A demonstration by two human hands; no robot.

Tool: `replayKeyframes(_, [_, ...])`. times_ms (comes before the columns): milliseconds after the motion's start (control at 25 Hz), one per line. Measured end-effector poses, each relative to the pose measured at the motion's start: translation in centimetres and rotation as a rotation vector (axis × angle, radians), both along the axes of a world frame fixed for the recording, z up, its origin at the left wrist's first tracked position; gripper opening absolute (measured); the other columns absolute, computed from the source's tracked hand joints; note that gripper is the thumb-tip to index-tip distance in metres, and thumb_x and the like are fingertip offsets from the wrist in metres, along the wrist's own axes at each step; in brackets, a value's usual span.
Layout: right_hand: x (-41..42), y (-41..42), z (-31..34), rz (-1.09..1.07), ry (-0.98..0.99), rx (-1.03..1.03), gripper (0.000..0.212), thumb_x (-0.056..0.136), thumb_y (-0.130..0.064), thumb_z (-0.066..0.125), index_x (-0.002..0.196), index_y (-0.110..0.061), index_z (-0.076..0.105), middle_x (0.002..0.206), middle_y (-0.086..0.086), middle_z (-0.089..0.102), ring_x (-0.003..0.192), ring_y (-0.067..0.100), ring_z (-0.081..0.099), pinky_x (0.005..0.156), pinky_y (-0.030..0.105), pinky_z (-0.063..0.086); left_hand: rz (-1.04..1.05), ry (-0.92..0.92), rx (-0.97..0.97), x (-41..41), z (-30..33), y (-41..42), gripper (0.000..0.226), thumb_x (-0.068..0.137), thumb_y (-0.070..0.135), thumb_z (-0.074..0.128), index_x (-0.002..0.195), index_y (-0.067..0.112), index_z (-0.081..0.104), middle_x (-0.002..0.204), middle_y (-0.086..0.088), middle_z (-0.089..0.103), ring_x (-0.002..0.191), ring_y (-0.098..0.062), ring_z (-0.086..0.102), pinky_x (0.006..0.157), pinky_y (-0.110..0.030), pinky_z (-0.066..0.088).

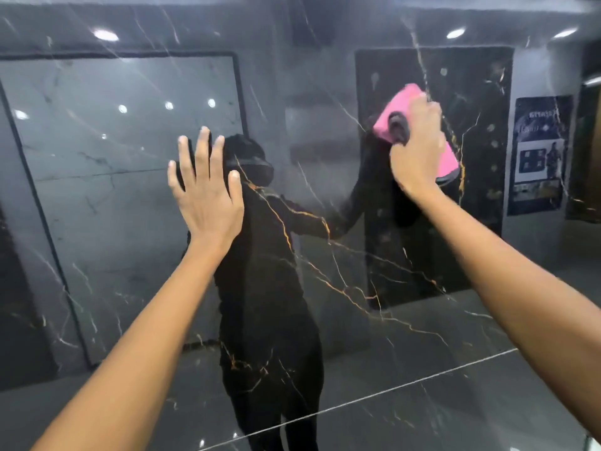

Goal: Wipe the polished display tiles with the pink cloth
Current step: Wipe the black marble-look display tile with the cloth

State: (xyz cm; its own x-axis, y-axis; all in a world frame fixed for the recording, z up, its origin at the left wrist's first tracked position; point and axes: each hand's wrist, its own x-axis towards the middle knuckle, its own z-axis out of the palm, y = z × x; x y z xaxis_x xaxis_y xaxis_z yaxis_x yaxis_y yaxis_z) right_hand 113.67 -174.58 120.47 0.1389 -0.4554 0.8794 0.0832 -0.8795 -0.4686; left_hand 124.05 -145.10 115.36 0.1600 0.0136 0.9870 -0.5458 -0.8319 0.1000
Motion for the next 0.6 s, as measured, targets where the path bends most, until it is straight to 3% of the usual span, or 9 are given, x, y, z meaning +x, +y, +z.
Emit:
replayKeyframes(80, [0.4,2.8,0.2,0.008,0.006,0.213,0.078,0.066,0.002,0.046,0.143,-0.008,0.037,0.142,0.017,0.041,0.127,0.035,0.041,0.106,0.037,0.031,0.066,0.016,0.023,0.7,0.1,0.1,0.055,0.102,0.032,0.03,0.155,0.021,0.021,0.163,0.001,0.014,0.15,-0.028,0.008,0.119,-0.049,0.008])
replayKeyframes(120, [1.3,4.9,-1.5,0.037,0.039,-0.018,0.076,0.065,0.001,0.045,0.14,-0.005,0.041,0.139,0.02,0.043,0.126,0.038,0.042,0.106,0.04,0.033,0.084,0.01,0.035,0.9,-0.1,0.0,0.055,0.103,0.032,0.029,0.156,0.021,0.018,0.163,0.0,0.012,0.15,-0.028,0.007,0.12,-0.049,0.007])
replayKeyframes(240, [2.1,9.6,-9.6,0.031,0.28,-1.198,0.079,0.064,-0.004,0.032,0.143,-0.008,0.04,0.148,0.015,0.041,0.137,0.038,0.032,0.113,0.048,0.021,0.073,-0.003,0.048,1.3,-0.4,0.2,0.055,0.104,0.032,0.028,0.156,0.021,0.017,0.163,0.0,0.012,0.15,-0.028,0.007,0.12,-0.049,0.006])
replayKeyframes(280, [1.8,8.9,-9.1,-0.025,0.298,-1.389,0.08,0.063,-0.004,0.031,0.142,-0.009,0.04,0.148,0.013,0.041,0.138,0.037,0.033,0.112,0.047,0.022,0.067,-0.006,0.05,1.3,-0.4,0.2,0.055,0.103,0.032,0.028,0.156,0.021,0.017,0.163,0.0,0.012,0.15,-0.028,0.006,0.12,-0.049,0.006])
replayKeyframes(320, [1.5,7.5,-6.7,-0.058,0.26,-1.377,0.08,0.061,-0.002,0.034,0.14,-0.007,0.044,0.146,0.015,0.044,0.133,0.04,0.04,0.109,0.046,0.027,0.068,-0.01,0.052,1.4,-0.3,0.3,0.055,0.103,0.033,0.027,0.156,0.021,0.017,0.164,0.0,0.012,0.151,-0.028,0.006,0.12,-0.049,0.005])
replayKeyframes(360, [1.3,6.2,-3.9,-0.068,0.21,-1.136,0.079,0.058,0.0,0.038,0.137,-0.004,0.046,0.142,0.021,0.046,0.125,0.044,0.047,0.104,0.046,0.033,0.074,-0.011,0.054,1.5,-0.4,0.3,0.055,0.104,0.033,0.025,0.157,0.021,0.016,0.164,0.0,0.01,0.151,-0.028,0.004,0.12,-0.049,0.004])
replayKeyframes(480, [-0.2,3.9,3.9,0.011,0.051,-0.087,0.081,0.064,0.003,0.044,0.144,-0.011,0.039,0.145,0.021,0.038,0.121,0.041,0.046,0.099,0.039,0.035,0.097,-0.016,0.063,1.6,-0.6,0.2,0.055,0.104,0.035,0.019,0.157,0.021,0.012,0.164,0.001,0.007,0.151,-0.027,0.001,0.12,-0.047,0.0])
replayKeyframes(520, [0.1,4.9,3.8,-0.008,0.048,0.003,0.081,0.065,0.003,0.046,0.145,-0.013,0.038,0.145,0.018,0.038,0.124,0.04,0.043,0.101,0.039,0.034,0.104,-0.019,0.063,1.7,-0.6,0.2,0.056,0.104,0.035,0.018,0.157,0.021,0.012,0.164,0.001,0.007,0.151,-0.027,0.001,0.12,-0.047,0.0])
replayKeyframes(600, [2.0,8.3,0.1,-0.013,0.128,-0.442,0.079,0.064,0.001,0.044,0.142,-0.01,0.042,0.139,0.02,0.043,0.125,0.043,0.043,0.1,0.043,0.033,0.112,-0.017,0.069,1.8,-0.4,0.3,0.056,0.103,0.035,0.018,0.157,0.021,0.013,0.164,0.0,0.008,0.151,-0.028,0.002,0.12,-0.046,-0.001])
